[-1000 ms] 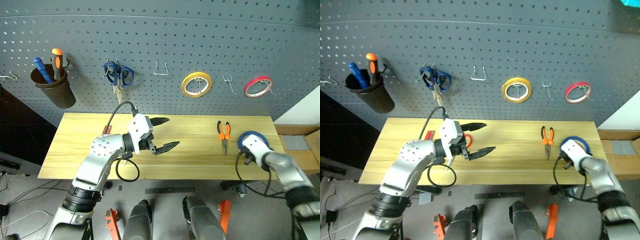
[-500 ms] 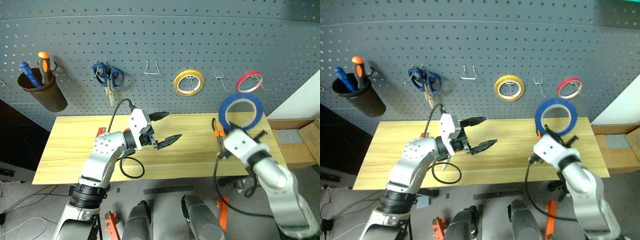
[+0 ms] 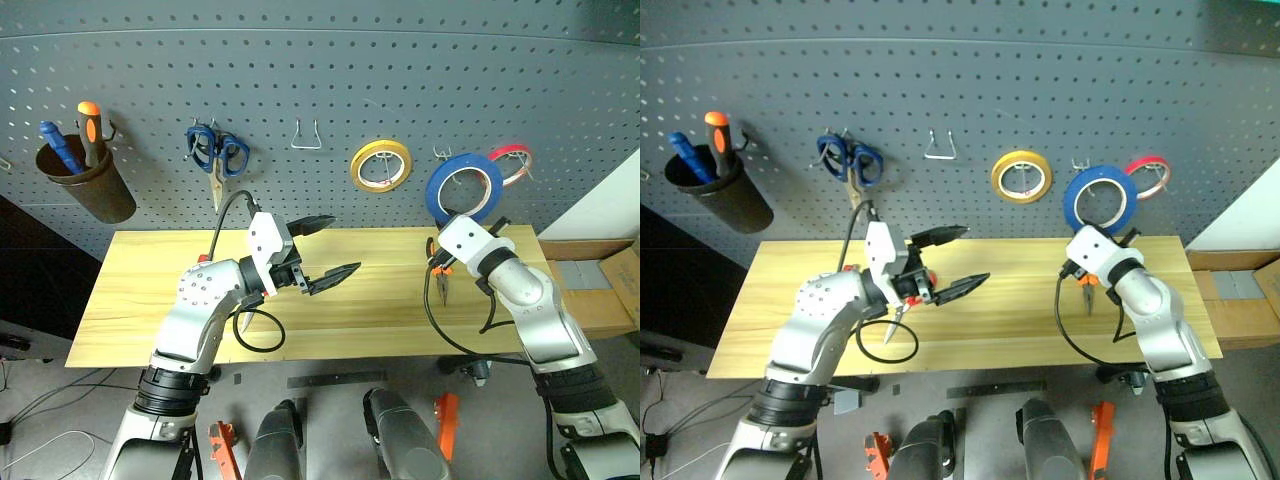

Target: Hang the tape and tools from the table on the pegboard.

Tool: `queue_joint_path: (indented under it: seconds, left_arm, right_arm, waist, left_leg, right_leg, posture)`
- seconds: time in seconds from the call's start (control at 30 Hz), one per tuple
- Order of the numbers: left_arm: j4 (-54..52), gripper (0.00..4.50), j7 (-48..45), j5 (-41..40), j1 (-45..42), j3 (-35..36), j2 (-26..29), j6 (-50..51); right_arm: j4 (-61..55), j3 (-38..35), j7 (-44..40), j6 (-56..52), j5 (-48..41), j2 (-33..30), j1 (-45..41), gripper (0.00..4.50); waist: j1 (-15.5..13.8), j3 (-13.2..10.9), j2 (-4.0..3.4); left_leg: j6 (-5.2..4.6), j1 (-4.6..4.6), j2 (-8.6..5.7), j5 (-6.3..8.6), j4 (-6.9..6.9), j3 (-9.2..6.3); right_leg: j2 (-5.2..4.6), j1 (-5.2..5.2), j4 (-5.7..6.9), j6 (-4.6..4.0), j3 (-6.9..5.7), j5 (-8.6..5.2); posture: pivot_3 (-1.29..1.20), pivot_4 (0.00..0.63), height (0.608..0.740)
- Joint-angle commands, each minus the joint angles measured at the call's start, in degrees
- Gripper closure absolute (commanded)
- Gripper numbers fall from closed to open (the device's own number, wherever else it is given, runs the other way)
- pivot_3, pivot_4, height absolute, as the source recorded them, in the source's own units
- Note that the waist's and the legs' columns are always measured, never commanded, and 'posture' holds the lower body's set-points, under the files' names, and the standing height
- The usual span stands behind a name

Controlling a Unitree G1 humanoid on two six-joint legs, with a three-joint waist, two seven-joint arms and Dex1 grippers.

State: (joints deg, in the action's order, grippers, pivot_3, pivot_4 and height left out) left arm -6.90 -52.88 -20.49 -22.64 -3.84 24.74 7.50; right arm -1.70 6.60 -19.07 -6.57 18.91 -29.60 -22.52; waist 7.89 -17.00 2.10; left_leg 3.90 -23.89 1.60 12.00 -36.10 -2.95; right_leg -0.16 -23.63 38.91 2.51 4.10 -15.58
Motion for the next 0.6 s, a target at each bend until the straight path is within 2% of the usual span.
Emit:
queue_joint_path:
  seconds: [0.03,0.17,0.23,0.33,0.47,0.6]
  left_arm:
    - [-3.7,0.0,0.3,-1.0,0.7,1.2,1.6,1.6]
    - [-2.4,0.0,-1.0,0.1,0.7,1.4,5.0,2.8]
    - [0.8,0.0,-2.7,1.1,0.3,1.8,7.6,2.0]
    - [5.5,0.0,-6.2,2.9,-0.2,1.1,10.9,-0.8]
    - [9.9,0.0,-10.7,3.2,-2.0,0.2,12.9,-1.3]
    - [11.5,0.0,-13.3,3.3,-3.6,-0.4,12.8,-1.8]
  right_arm:
    - [-0.5,-0.7,0.9,-0.3,-0.8,1.2,2.8,3.12]
    - [-6.7,-1.0,1.2,-5.8,-0.7,3.9,9.7,1.78]
    - [-11.0,-2.1,1.8,-12.3,-2.5,7.8,13.2,1.06]
    - [-12.6,-4.1,3.6,-22.7,-3.8,13.3,13.8,0.04]
    - [-3.9,-9.5,8.1,-33.1,-7.1,19.1,5.9,0.04]
    - [9.0,-15.5,11.3,-36.4,-11.4,20.5,-5.2,0.04]
  waist:
    - [-0.1,0.0,0.0]
    - [-0.3,0.0,0.0]
    - [-0.4,0.0,-0.01]
    - [0.1,0.0,-0.04]
    - [0.1,0.0,-0.04]
    - [0.1,0.0,-0.04]
  left_leg:
    - [0.0,0.0,0.01,0.0,0.0,-0.02]
    - [0.0,-0.01,0.0,0.0,0.02,-0.04]
    - [0.0,-0.01,0.02,0.0,0.03,-0.06]
    - [0.01,0.07,0.08,-0.01,0.02,-0.03]
    - [0.0,0.07,0.05,-0.06,-0.04,0.01]
    - [-0.04,0.03,0.05,-0.07,-0.05,0.02]
  right_leg:
    - [0.0,0.0,0.01,0.0,-0.01,0.0]
    - [0.0,0.0,0.01,-0.01,-0.01,0.0]
    - [0.0,-0.02,0.04,-0.01,-0.02,0.0]
    - [0.04,-0.03,0.08,0.08,0.01,-0.05]
    - [0.03,-0.03,0.08,0.12,0.03,-0.07]
    - [0.03,-0.04,0.07,-0.14,0.0,0.1]
  posture:
    - [-0.17,0.265,0.74]
    - [-0.17,0.262,0.74]
    - [-0.18,0.261,0.74]
    - [-0.18,0.26,0.74]
    - [-0.19,0.256,0.74]
    - [-0.19,0.248,0.74]
